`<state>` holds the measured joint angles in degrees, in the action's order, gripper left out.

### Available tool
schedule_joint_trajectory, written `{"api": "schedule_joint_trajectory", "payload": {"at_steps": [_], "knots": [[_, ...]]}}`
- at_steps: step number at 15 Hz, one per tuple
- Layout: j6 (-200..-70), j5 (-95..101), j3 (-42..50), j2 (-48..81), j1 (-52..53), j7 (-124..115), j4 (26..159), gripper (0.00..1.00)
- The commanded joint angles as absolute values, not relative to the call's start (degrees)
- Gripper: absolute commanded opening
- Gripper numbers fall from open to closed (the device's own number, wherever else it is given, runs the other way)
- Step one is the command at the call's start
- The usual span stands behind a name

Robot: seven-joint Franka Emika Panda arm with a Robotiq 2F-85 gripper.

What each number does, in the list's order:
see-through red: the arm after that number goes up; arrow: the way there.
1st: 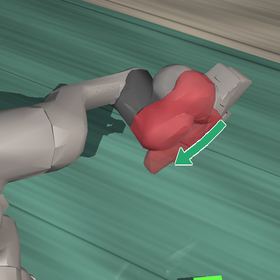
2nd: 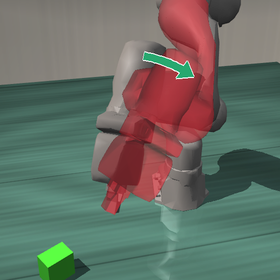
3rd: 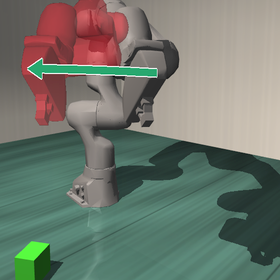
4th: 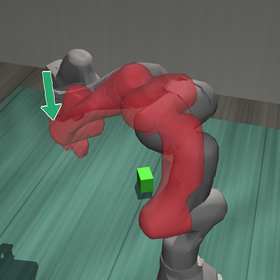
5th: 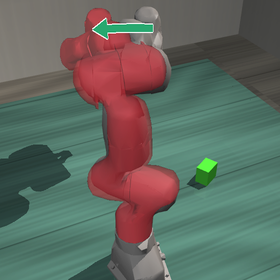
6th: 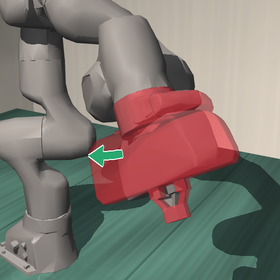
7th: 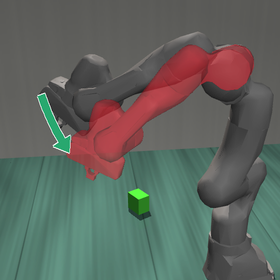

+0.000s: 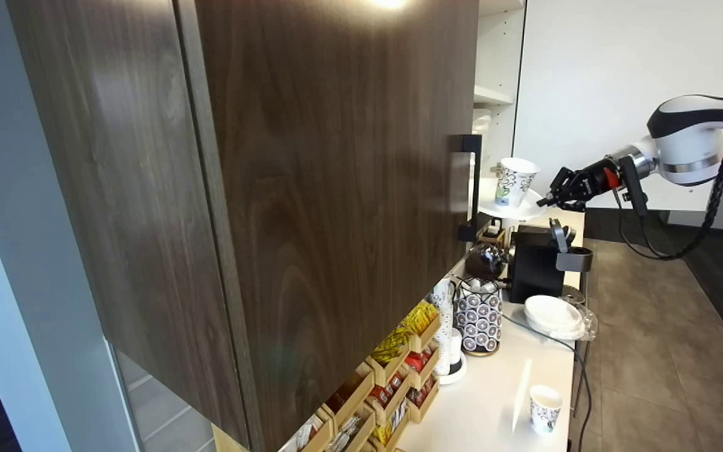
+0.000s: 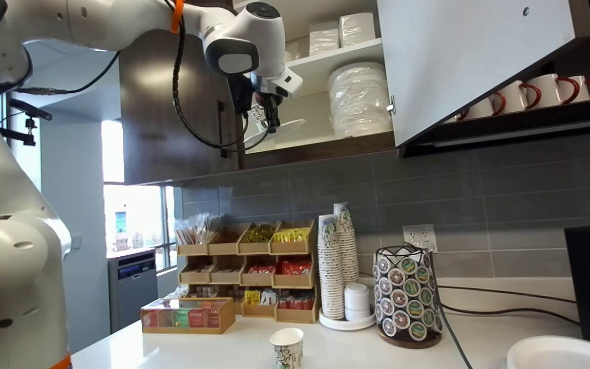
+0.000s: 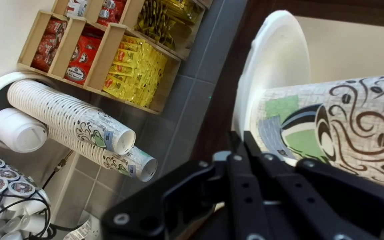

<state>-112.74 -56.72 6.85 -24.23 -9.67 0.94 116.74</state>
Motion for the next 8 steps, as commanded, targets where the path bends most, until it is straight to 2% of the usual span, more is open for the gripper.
{"api": "schedule_joint_trajectory", "payload": {"at_steps": [1, 8], "knots": [[-116.33, -55.92, 5.85, -20.44, -8.88, -3.0, 112.9, 0.01], [-121.38, -55.37, 4.5, -15.47, -7.39, -7.92, 108.49, 0.01]]}}
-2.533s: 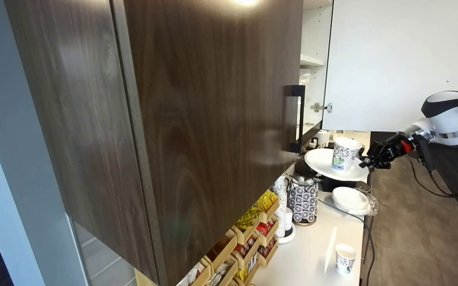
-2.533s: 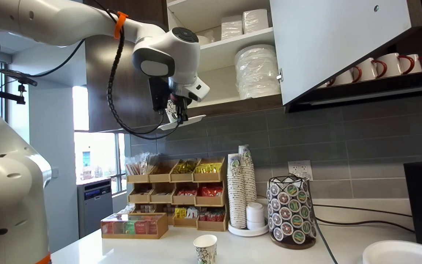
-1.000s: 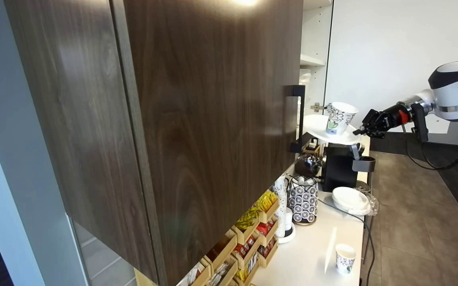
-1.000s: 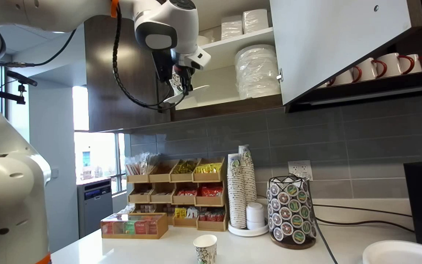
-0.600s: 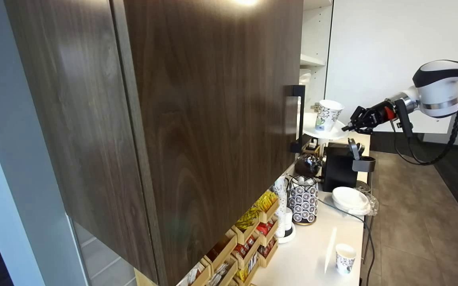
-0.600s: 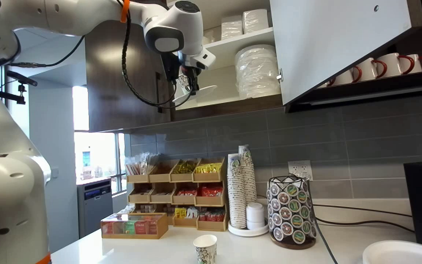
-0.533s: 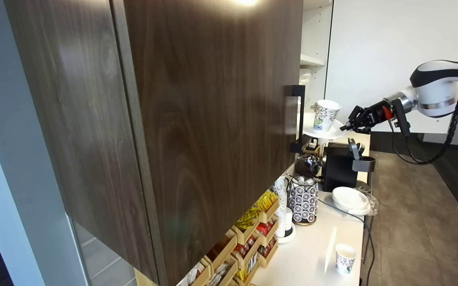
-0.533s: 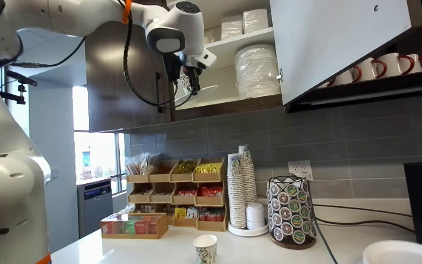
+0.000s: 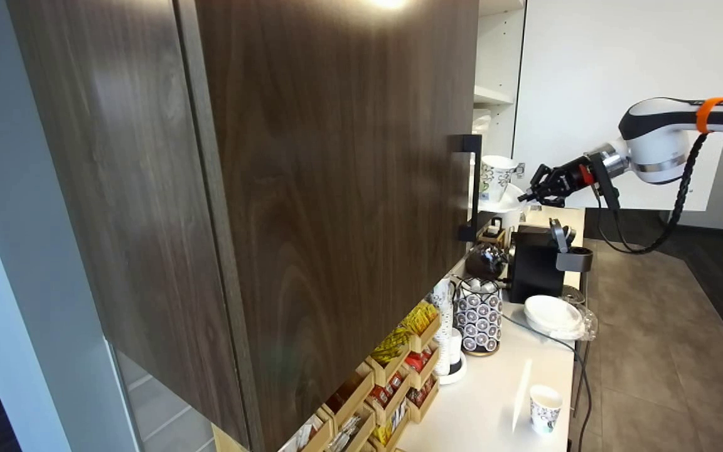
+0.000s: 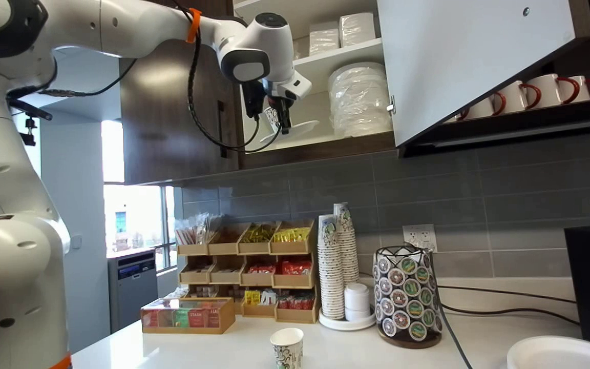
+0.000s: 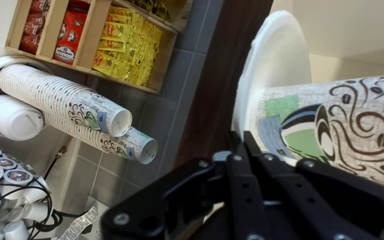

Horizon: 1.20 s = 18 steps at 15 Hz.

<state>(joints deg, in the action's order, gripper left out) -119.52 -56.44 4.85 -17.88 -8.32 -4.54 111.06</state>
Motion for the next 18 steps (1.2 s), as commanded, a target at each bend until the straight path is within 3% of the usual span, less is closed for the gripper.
{"api": "schedule_joint_trajectory", "payload": {"at_steps": [1, 18], "knots": [[-122.21, -55.08, 4.26, -14.82, -7.24, -8.67, 107.99, 0.01], [-124.23, -53.64, 2.28, -8.49, -4.08, -15.53, 102.6, 0.01]]}}
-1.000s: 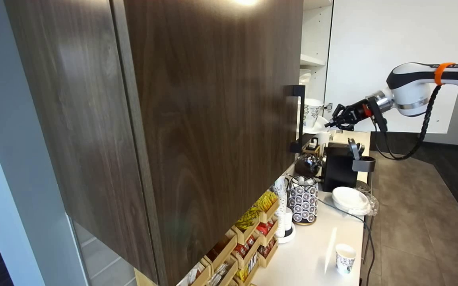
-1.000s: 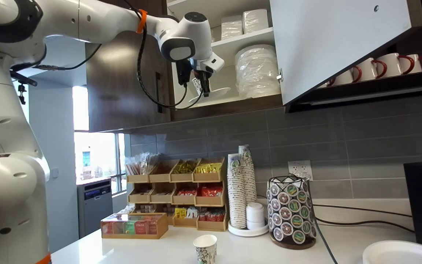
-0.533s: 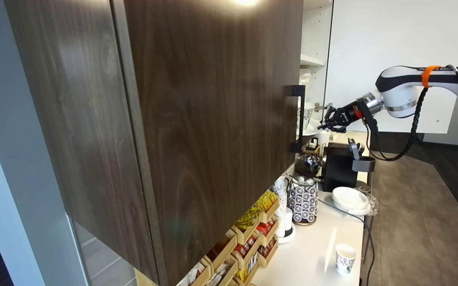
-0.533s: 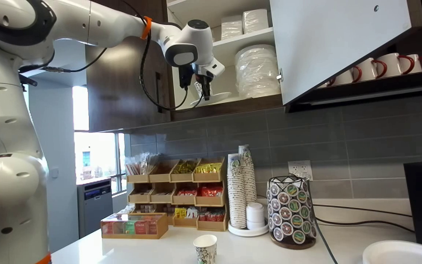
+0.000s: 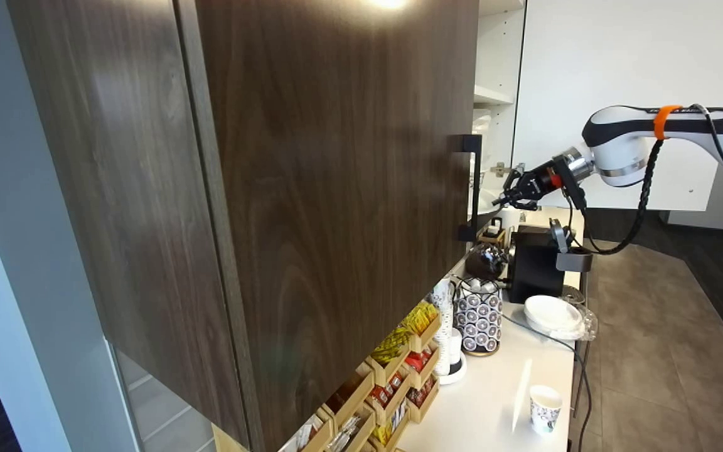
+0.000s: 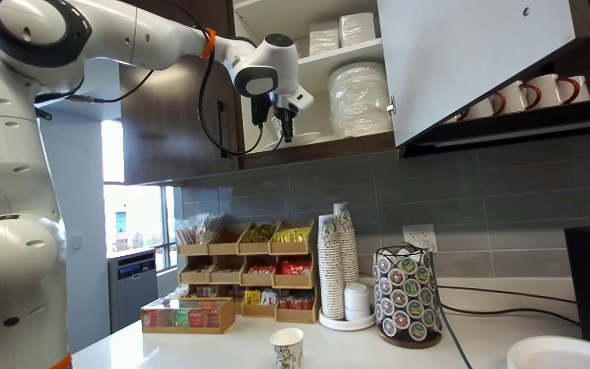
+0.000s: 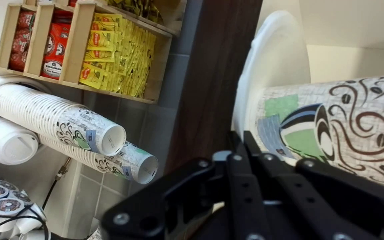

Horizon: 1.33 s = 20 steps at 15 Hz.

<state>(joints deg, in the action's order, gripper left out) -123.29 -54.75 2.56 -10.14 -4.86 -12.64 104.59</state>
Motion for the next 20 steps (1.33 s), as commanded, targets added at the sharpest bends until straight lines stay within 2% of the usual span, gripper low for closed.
{"api": "schedule_joint_trajectory", "payload": {"at_steps": [1, 3, 4, 12, 14, 20], "knots": [[-124.27, -53.95, 2.21, -8.13, -3.88, -15.63, 102.16, 0.01], [-124.26, -53.77, 2.04, -7.36, -3.61, -16.22, 101.27, 0.29], [-124.21, -53.7, 2.02, -7.21, -3.52, -16.33, 101.01, 0.34], [-128.19, -49.25, 2.63, -11.12, -4.42, -15.25, 103.93, 0.96], [-129.06, -46.79, 2.97, -13.06, -4.78, -14.88, 105.26, 1.0], [-129.84, -43.94, 4.66, -21.37, -4.54, -4.5, 111.32, 1.0]]}}
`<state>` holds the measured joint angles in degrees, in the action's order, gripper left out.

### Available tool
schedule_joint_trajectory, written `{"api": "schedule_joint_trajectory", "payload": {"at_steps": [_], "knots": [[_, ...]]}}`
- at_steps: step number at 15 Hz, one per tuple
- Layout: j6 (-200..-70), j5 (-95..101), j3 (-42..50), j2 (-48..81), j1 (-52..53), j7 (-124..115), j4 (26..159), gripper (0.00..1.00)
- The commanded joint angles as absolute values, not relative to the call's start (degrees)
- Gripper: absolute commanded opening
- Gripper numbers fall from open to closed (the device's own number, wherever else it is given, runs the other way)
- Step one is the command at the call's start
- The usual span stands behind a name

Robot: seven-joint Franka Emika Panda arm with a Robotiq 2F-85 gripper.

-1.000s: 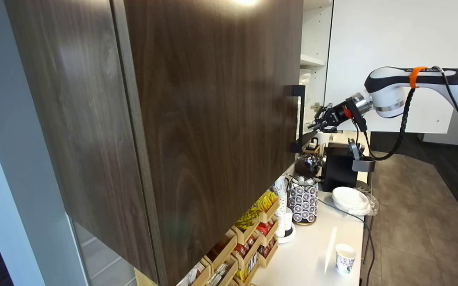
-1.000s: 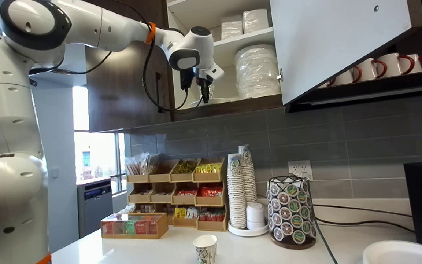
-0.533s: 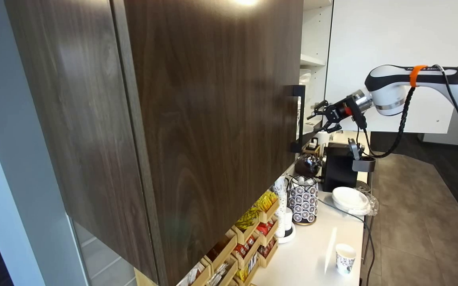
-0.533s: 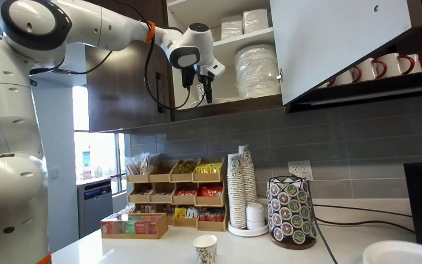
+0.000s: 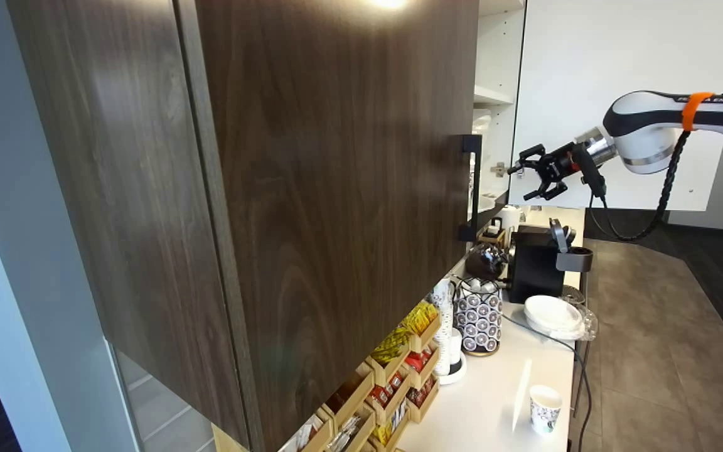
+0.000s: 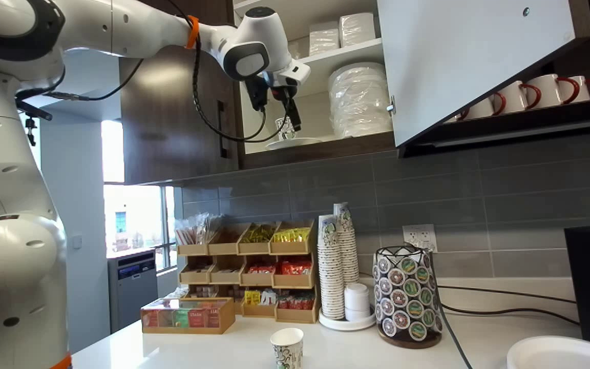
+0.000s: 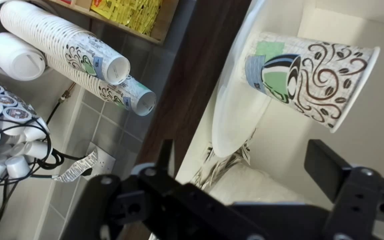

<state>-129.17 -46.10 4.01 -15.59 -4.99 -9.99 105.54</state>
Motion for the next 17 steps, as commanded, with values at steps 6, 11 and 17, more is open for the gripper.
{"api": "schedule_joint_trajectory", "payload": {"at_steps": [6, 11, 17], "knots": [[-130.39, -42.31, 5.83, -30.83, -2.65, 11.94, 119.84, 1.0], [-131.24, -42.84, 7.09, -38.13, -0.84, 21.17, 126.61, 1.0], [-129.84, -41.98, 7.47, -38.37, -0.55, 18.79, 125.63, 1.0]]}}
